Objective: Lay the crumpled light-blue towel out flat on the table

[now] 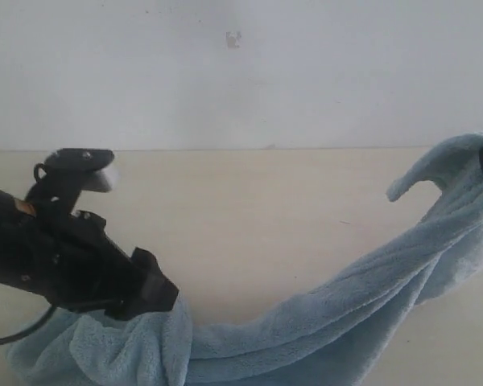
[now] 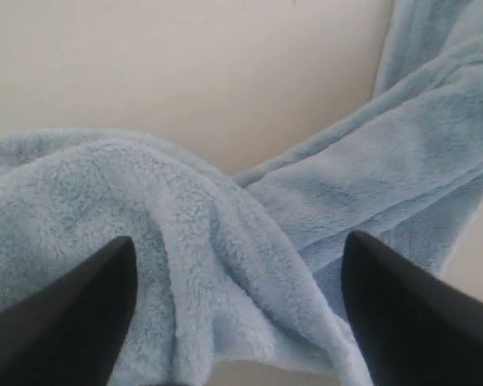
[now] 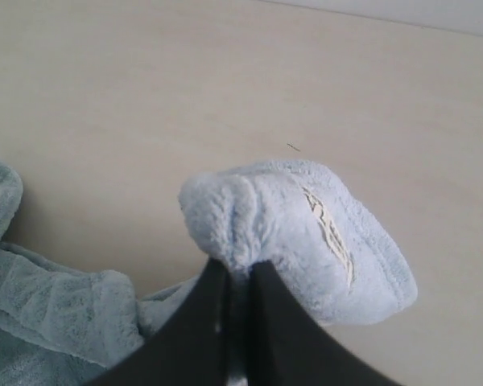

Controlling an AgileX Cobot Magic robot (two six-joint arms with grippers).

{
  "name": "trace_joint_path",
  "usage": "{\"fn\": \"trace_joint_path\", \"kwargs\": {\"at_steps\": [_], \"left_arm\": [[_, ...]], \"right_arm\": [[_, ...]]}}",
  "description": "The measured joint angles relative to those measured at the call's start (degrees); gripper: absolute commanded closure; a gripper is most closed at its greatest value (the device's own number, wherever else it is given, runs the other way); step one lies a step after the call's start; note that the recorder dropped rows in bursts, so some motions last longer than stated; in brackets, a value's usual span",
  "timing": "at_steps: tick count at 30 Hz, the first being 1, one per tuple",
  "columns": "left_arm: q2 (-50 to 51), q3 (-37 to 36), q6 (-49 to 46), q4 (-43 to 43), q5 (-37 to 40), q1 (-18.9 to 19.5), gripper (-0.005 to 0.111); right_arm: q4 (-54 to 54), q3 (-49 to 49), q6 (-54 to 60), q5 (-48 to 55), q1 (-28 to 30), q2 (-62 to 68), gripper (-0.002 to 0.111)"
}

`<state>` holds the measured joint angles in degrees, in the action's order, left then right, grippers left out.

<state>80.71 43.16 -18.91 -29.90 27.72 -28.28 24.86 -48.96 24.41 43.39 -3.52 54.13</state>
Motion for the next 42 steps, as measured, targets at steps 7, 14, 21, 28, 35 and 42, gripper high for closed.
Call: {"fn": "trace_joint_path", "kwargs": {"at_steps": [7, 14, 21, 28, 35, 42], "left_arm": [[11.29, 0.00, 0.00, 0.32, -3.28, -0.23, 0.063], [15.79, 0.00, 0.00, 0.32, -4.34, -0.23, 0.094], [-1.82, 6.08, 1.36, 8.64, -3.78, 0.01, 0.094], [-31.52, -3.39, 9.44, 13.69, 3.62, 1.84, 0.086], [-31.99, -26.36, 20.53, 5.75, -0.06, 1.84, 0.051], [-31.86, -26.97, 21.39, -3.80, -6.29, 1.84, 0.046]], "right_arm": [[0.00, 0.00, 0.00, 0.13, 0.00, 0.00, 0.108], [0.00, 0.00, 0.00, 0.25, 0.00, 0.00, 0.108], [-2.29, 0.00, -1.69, -3.07, 0.00, 0.00, 0.108], [-8.92, 0.00, -6.89, -5.56, 0.00, 0.00, 0.108], [-8.90, 0.00, -7.76, -1.95, 0.00, 0.00, 0.108], [-8.90, 0.00, -7.76, 4.55, 0.00, 0.00, 0.108]]}}
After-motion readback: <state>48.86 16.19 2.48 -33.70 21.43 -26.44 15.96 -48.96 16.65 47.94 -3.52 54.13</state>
